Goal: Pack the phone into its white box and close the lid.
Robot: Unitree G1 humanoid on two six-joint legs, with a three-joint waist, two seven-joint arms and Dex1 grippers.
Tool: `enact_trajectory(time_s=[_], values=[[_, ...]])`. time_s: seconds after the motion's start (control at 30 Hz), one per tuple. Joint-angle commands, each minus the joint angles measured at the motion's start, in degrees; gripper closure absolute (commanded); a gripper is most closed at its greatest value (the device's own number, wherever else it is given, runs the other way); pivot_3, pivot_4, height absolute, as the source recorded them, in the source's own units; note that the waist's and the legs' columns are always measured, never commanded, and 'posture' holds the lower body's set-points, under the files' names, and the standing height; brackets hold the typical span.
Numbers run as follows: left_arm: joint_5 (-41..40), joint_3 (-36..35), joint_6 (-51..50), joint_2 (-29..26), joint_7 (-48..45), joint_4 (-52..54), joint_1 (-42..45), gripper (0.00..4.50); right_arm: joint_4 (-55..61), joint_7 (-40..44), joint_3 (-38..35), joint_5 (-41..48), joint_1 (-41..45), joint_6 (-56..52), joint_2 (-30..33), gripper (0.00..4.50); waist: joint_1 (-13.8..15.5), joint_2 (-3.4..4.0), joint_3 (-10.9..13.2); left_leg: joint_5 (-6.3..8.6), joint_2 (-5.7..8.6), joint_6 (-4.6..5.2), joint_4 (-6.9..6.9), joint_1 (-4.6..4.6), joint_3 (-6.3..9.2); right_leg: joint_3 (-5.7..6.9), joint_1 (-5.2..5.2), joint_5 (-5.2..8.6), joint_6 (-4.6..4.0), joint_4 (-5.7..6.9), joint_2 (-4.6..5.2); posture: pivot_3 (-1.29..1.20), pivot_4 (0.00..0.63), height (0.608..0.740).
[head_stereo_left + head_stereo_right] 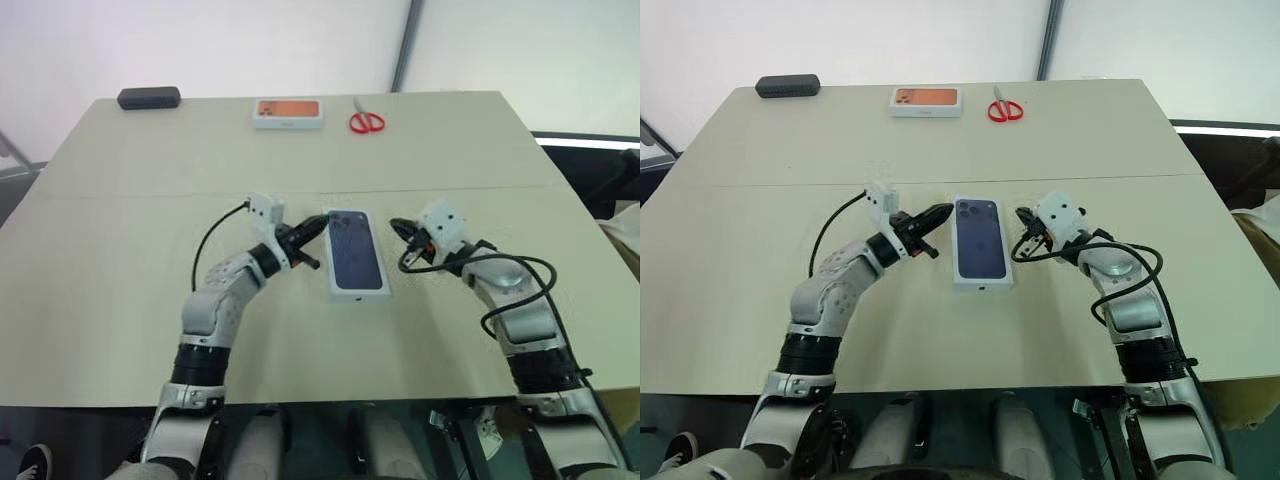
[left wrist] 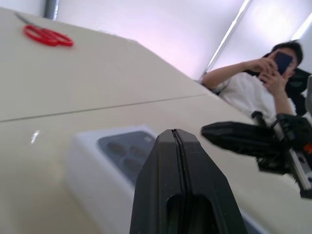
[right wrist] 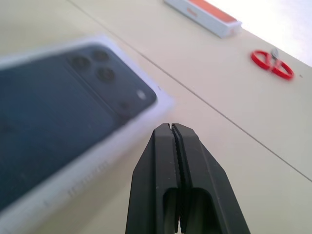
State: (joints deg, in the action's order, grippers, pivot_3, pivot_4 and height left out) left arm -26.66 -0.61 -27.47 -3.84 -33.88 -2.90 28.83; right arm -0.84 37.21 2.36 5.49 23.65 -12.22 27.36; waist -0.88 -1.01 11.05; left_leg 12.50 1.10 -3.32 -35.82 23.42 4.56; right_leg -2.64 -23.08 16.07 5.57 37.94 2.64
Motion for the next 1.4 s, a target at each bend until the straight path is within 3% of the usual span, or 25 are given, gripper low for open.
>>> enact_trajectory(time_s=[0.03, 0.13, 0.43, 0.77, 1.03, 1.13, 1.27, 1.37, 1.4], values=[[1.41, 2.23, 1.85, 0.85, -0.34, -1.41, -0.19, 4.5, 4.41, 3.08, 2.75, 0.01, -2.86, 1.54, 0.82, 4.44, 0.03, -0.01, -0.01, 0.0, 0.0, 0.0, -0.01, 0.0, 0.0, 0.0, 0.01, 0.0, 0.01, 0.0, 0.0, 0.0, 0.15, 0.74], [5.83, 5.83, 3.89, -0.44, -0.42, -3.44, -1.85, 4.5, 5.71, 4.15, 4.31, -0.54, -4.94, 1.34, 1.27, 4.44, -0.1, 0.0, -0.01, 0.0, 0.0, 0.0, -0.03, 0.0, 0.0, 0.0, 0.01, 0.01, 0.01, 0.01, -0.01, 0.0, 0.15, 0.74], [7.57, 9.01, 3.13, -3.48, -2.91, -2.51, -6.41, 4.5, 4.07, 4.17, 7.48, -5.2, -7.63, 2.78, 3.27, 4.44, 0.06, -0.03, -0.13, 0.04, 0.0, 0.05, -0.06, -0.26, 0.04, 0.02, 0.38, 0.03, 0.03, -0.06, 0.0, 0.0, 0.15, 0.74], [7.63, 5.88, 5.64, -1.57, -0.49, -5.82, -1.16, 4.5, 3.24, 3.28, 5.1, -2.45, -2.37, 0.69, 0.64, 4.44, 0.01, -0.04, -0.13, 0.04, 0.0, 0.06, -0.07, -0.38, 0.07, 0.05, 0.52, 0.04, 0.03, -0.08, 0.01, 0.0, 0.15, 0.74], [10.38, 5.34, 11.49, 0.8, 0.49, -17.42, 5.42, 4.5, -8.56, 0.35, 5.12, -5.09, 5.43, 6.03, -1.49, 4.44, 0.06, -0.04, -0.13, 0.04, 0.04, 0.06, -0.16, -0.15, 0.08, 0.09, 0.31, 0.03, 0.04, -0.04, 0.02, 0.0, 0.15, 0.74], [15.69, 7.94, 14.28, 0.26, 2.53, -22.5, 6.63, 4.5, -10.74, 0.35, 7.71, -7.93, 5.11, 7.27, -1.47, 4.44, 0.18, -0.04, -0.12, 0.04, 0.04, 0.06, -0.18, -0.12, 0.1, 0.11, 0.3, 0.03, 0.05, -0.04, 0.02, 0.0, 0.15, 0.74], [14.69, 7.67, 14.3, 0.38, 0.47, -21.53, 4.99, 4.5, -10.09, 1.0, 10.04, -9.87, 2.49, 5.85, -1.14, 4.44, -0.01, -0.02, -0.16, 0.05, 0.06, 0.06, -0.18, -0.19, 0.1, 0.1, 0.37, 0.04, 0.06, -0.04, 0.04, 0.0, 0.15, 0.74], [13.6, 6.94, 13.37, -0.27, -0.9, -20.22, 3.89, 4.5, -8.03, 1.51, 7.53, -6.54, 1.68, 2.26, -2.18, 4.44, -0.09, -0.03, -0.17, 0.05, 0.04, 0.07, -0.14, -0.29, 0.12, 0.11, 0.44, 0.04, 0.06, -0.04, 0.02, 0.0, 0.15, 0.74], [11.85, 6.13, 11.73, -0.34, -2.13, -19.39, 3.57, 4.25, -7.54, 1.99, 6.91, -5.77, 1.67, 1.53, -2.01, 4.48, -0.08, -0.03, -0.17, 0.05, 0.04, 0.07, -0.15, -0.3, 0.11, 0.1, 0.46, 0.04, 0.06, -0.04, 0.02, 0.0, 0.15, 0.74]])
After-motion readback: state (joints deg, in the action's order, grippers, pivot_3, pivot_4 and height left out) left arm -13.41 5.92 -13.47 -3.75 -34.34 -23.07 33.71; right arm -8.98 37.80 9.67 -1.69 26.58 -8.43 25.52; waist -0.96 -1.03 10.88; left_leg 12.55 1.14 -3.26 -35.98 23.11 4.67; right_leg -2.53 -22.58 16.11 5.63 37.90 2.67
